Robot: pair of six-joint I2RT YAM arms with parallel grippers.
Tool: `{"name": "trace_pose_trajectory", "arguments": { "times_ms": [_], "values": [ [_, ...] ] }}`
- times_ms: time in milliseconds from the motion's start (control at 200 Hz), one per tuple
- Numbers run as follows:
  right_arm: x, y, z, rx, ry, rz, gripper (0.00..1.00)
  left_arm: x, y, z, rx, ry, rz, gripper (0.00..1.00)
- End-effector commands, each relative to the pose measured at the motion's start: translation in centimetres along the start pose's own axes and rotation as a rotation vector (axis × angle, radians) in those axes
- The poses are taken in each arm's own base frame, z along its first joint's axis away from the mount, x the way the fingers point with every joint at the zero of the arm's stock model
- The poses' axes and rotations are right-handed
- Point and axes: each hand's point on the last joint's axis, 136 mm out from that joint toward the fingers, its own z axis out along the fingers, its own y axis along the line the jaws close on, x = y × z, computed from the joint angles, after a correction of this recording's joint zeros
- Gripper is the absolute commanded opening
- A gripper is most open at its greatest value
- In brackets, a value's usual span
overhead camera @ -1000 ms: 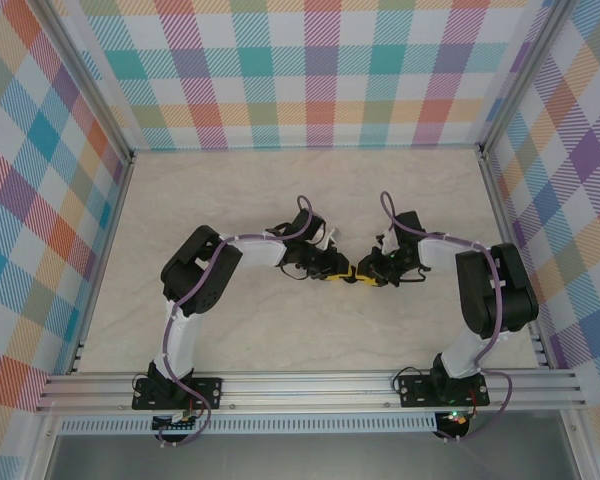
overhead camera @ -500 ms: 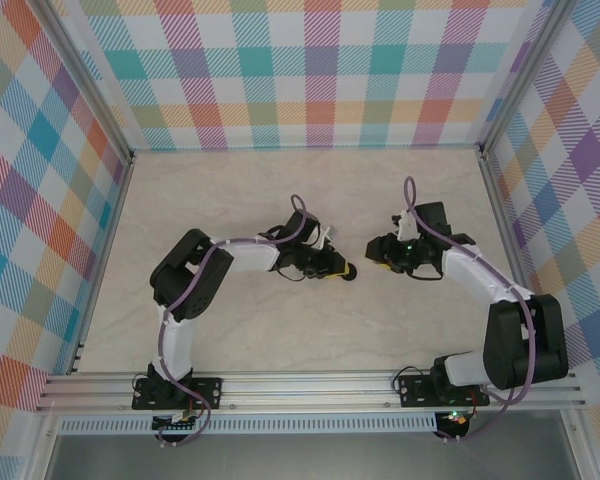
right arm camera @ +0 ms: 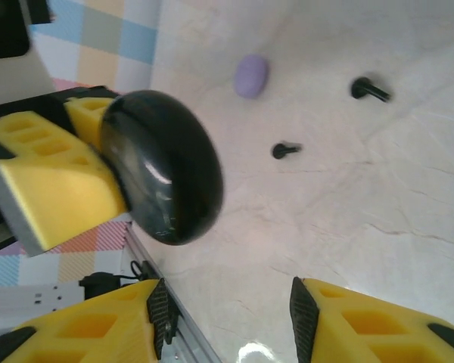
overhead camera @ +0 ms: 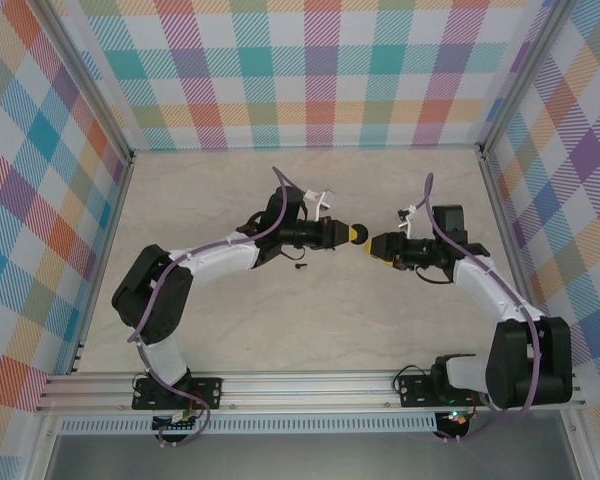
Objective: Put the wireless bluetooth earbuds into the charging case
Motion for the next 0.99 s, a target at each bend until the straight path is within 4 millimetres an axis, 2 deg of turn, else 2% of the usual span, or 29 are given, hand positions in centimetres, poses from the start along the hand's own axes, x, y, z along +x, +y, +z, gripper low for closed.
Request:
{"name": "trace_pose_trajectory", "arguments": {
  "times_ms": [0, 180, 430, 580, 990],
  "values": [
    [-0.7, 2.8, -0.8, -0.109, -0.029, -0.100, 0.49, -0.8, -1.8, -1.0, 0.061, -0.037, 0.040, 0.11],
    [-1.3, 4.3, -1.4, -0.161, -0.058, -0.140, 0.47, -0.8, -2.8, -1.5, 0.100, -0.046, 0.058, 0.10],
    [-2.1, 4.2, -1.2, -0.169, -0.052, -0.113, 0.46, -0.8, -4.2, -2.3, 0.138, -0.056, 0.087, 0.10],
    [-2.3, 4.2, -1.3, -0.162, -0.052, -0.112, 0.49, -0.8, -4.6, -2.5, 0.143, -0.057, 0.094, 0.10],
    [-2.5, 5.9, -1.7, -0.230, -0.039, -0.158, 0.47, -0.4, -6.5, -2.7, 0.197, -0.039, 0.131, 0.10]
  ]
}}
